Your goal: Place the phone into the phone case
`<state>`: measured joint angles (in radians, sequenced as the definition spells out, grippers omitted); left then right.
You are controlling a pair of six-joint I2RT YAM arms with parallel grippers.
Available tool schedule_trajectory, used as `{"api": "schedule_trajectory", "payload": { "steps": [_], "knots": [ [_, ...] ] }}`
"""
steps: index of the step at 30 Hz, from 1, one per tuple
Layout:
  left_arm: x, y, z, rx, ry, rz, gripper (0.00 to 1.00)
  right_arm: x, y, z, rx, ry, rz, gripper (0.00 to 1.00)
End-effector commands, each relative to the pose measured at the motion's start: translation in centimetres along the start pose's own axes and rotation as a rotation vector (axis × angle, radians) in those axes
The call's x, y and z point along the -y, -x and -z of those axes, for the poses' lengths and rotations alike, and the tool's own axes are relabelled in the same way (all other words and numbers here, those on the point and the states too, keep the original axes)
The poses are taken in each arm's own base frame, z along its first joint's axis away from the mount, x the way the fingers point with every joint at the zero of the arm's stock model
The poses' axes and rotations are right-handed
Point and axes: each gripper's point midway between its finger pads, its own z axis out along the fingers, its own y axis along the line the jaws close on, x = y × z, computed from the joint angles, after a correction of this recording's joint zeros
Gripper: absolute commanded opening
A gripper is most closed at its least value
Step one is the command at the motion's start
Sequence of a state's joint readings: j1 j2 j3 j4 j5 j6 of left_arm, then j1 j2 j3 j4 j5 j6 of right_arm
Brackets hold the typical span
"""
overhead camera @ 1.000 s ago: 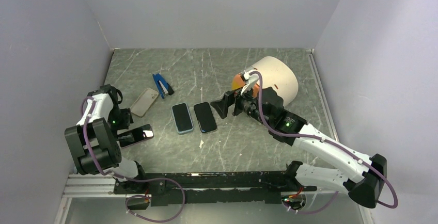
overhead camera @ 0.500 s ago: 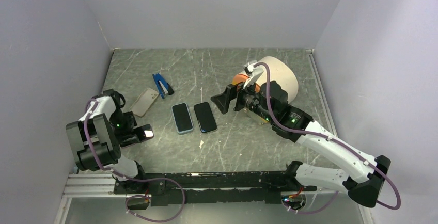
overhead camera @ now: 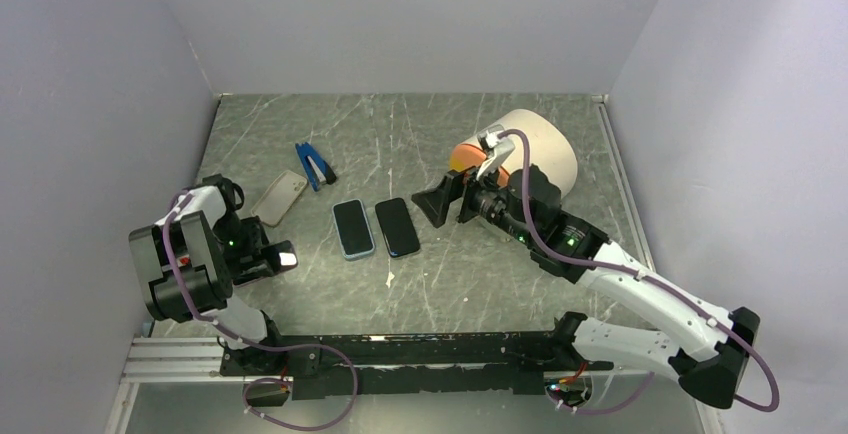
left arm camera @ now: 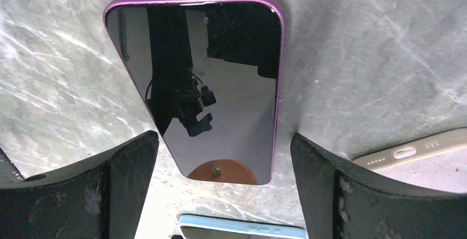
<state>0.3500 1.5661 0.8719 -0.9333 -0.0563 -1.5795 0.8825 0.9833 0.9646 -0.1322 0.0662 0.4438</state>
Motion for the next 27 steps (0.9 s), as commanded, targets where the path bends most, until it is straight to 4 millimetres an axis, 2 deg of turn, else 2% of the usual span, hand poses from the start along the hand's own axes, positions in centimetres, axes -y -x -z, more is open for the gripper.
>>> {"api": "schedule_trajectory", "payload": {
  "steps": [1, 5, 9, 14, 20, 27],
  "knots": [
    [-0.3, 0.2, 0.5, 0.014, 0.031, 0.023, 0.94, -0.7, 2.0, 1.3, 0.085, 0.034, 0.041, 0.99],
    [0.0, 0.5, -0.4, 0.032, -0.077, 0.071, 0.92, -0.3, 2.5, 2.0, 0.111, 0.024, 0.075, 0.99],
    [-0.4, 1.2, -0.7, 0.072, -0.057, 0.071, 0.92, 0.1, 3.0, 2.6, 0.128, 0.007, 0.106, 0.99],
    [-0.1, 1.0, -0.5, 0.060, -0.026, 0.054, 0.92, 0.6, 2.8, 2.8, 0.142, -0.011, 0.111, 0.99],
    [-0.1, 1.1, -0.9, 0.072, -0.037, 0.040, 0.65, 0.5, 2.9, 2.8, 0.146, -0.010, 0.108, 0.99],
    [-0.2, 1.5, -0.3, 0.091, -0.019, -0.021, 0.52, 0.7, 2.7, 2.8, 0.146, -0.013, 0.097, 0.99]
  ]
}}
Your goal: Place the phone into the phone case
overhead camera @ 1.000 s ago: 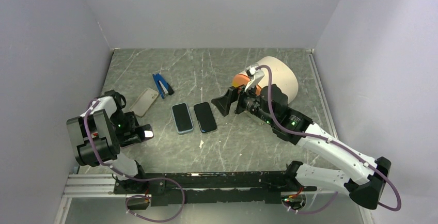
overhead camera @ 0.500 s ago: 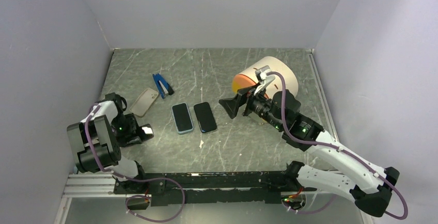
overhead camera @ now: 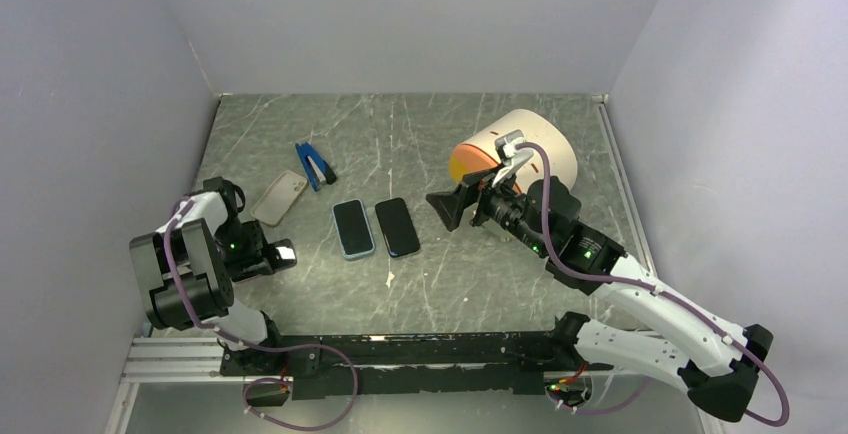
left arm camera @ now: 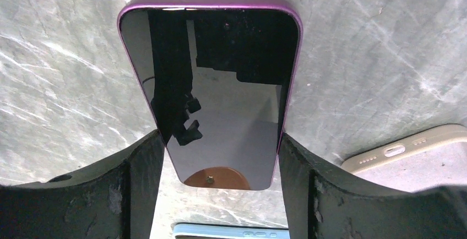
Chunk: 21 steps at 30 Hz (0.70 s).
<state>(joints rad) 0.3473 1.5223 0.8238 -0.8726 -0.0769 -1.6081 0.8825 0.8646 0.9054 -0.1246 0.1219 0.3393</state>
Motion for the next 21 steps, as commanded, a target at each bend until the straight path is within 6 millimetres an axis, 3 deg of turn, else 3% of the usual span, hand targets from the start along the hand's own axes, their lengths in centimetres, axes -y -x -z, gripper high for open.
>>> {"api": "schedule_trajectory", "payload": {
  "steps": [1, 6, 10, 17, 21],
  "knots": [
    [-0.5, 1.3, 0.2, 0.073, 0.038, -0.069, 0.51, -0.3, 1.4, 0.2, 0.062, 0.009, -0.004, 0.99],
    [0.6, 2.2, 1.8, 0.110, 0.031, -0.197, 0.45, -0.3, 1.3, 0.1, 0.057, 0.007, -0.004, 0.99],
    [2.8, 2.7, 3.3, 0.136, -0.038, -0.361, 0.36, -0.3, 1.3, 0.1, 0.058, 0.008, -0.007, 0.99],
    [6.6, 1.5, 6.1, 0.158, -0.290, -0.709, 0.28, -0.2, 1.1, 0.4, 0.070, 0.015, -0.021, 0.99],
    [9.6, -0.4, 9.0, 0.163, -0.558, -0.968, 0.23, -0.2, 1.3, 0.8, 0.076, 0.016, -0.020, 0.99]
  ]
}}
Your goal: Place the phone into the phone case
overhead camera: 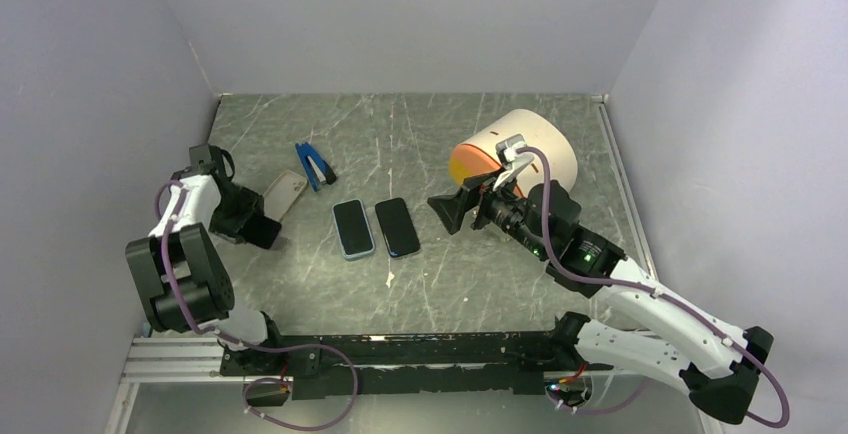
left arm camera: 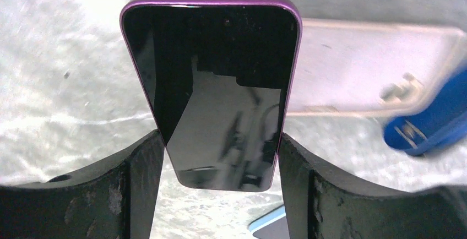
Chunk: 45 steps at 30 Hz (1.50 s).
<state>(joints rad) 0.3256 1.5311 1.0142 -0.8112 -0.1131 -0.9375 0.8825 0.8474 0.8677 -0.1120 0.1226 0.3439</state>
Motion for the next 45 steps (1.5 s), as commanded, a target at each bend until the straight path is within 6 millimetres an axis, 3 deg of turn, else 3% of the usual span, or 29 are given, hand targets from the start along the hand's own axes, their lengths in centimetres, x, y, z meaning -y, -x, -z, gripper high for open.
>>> {"api": "schedule_trajectory", "payload": {
  "steps": [1, 5, 10, 16, 22, 25, 31, 45],
  "knots": [
    [5.9, 2.2, 4.3, 0.141, -0.371, -0.374, 0.20, -0.5, 2.3, 0.8, 0.085, 0.017, -0.015, 0.99],
    [8.0, 3.3, 5.4, 0.206, -0.451, -0.554, 0.11, -0.4, 2.5, 1.3, 0.094, 0.013, -0.011, 0.99],
    [10.7, 3.0, 5.0, 0.136, -0.539, -0.749, 0.17, -0.2, 2.8, 2.0, 0.097, 0.005, 0.003, 0.99],
    [12.9, 3.4, 4.2, 0.179, -0.624, -0.981, 0.20, -0.2, 3.3, 2.4, 0.089, 0.004, 0.031, 0.99],
    [14.5, 1.4, 3.7, 0.243, -0.781, -1.240, 0.21, 0.3, 3.5, 2.9, 0.111, -0.021, 0.037, 0.99],
    [14.8, 0.8, 3.5, 0.257, -0.818, -1.349, 0.24, 0.6, 3.4, 3.0, 0.120, -0.031, 0.031, 0.99],
    [14.4, 1.3, 0.9, 0.227, -0.751, -1.446, 0.23, 0.9, 3.5, 3.3, 0.118, -0.045, 0.042, 0.99],
    [13.1, 1.6, -1.1, 0.230, -0.667, -1.438, 0.19, 1.6, 3.7, 3.8, 0.137, -0.074, 0.064, 0.99]
  ]
}}
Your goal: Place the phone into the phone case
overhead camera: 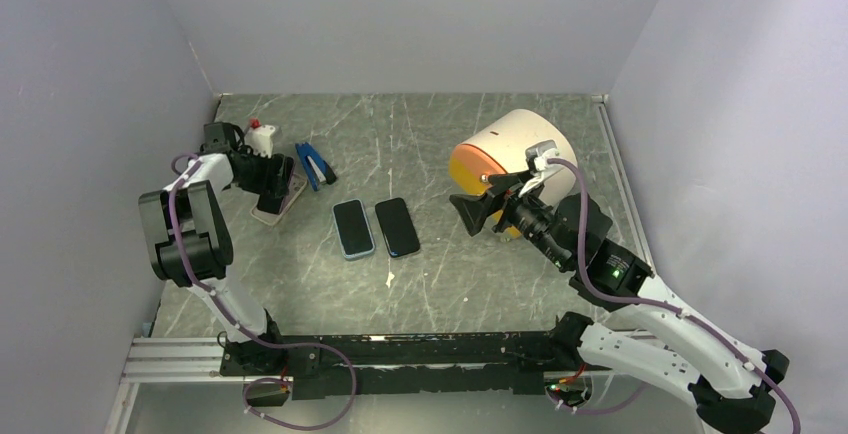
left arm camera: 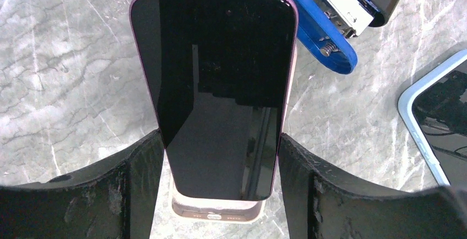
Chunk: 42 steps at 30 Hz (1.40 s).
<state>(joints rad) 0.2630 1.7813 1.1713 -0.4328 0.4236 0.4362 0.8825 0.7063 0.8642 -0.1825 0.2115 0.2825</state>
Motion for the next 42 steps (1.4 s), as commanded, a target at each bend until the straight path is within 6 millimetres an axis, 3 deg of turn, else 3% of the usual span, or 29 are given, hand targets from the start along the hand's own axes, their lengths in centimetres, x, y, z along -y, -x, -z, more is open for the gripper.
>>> {"api": "schedule_trajectory", "payload": {
  "steps": [1, 8, 18, 24, 34, 36, 37, 42],
  "knots": [
    [-0.4, 1.0, 0.9, 0.050, 0.039, -0.026, 0.19, 0.1, 1.2, 0.2, 0.049, -0.008, 0.013, 0.99],
    [-1.0, -1.7, 0.7, -0.038, 0.091, -0.019, 0.19, -0.1, 1.4, 0.5, 0.056, 0.008, 0.005, 0.99],
    [0.3, -4.1, 1.4, -0.101, 0.079, 0.016, 0.19, -0.1, 1.3, 1.4, 0.065, 0.020, -0.010, 0.99],
    [0.8, -5.0, 2.4, -0.129, 0.096, -0.007, 0.26, -0.3, 1.3, 1.4, 0.060, 0.028, -0.009, 0.99],
    [1.4, -5.2, 2.1, -0.159, 0.072, -0.038, 0.48, 0.1, 1.3, 1.9, 0.066, 0.017, -0.013, 0.99],
    [1.3, -5.3, 2.1, -0.171, 0.087, -0.048, 0.78, 0.1, 1.3, 1.9, 0.073, 0.019, -0.015, 0.99],
    [1.2, -5.3, 2.2, -0.175, 0.092, -0.054, 0.86, 0.0, 1.3, 1.9, 0.073, 0.021, -0.016, 0.99],
    [1.0, -5.1, 2.4, -0.174, 0.103, -0.067, 0.85, 0.0, 1.1, 1.6, 0.059, 0.020, -0.007, 0.99]
  ]
}}
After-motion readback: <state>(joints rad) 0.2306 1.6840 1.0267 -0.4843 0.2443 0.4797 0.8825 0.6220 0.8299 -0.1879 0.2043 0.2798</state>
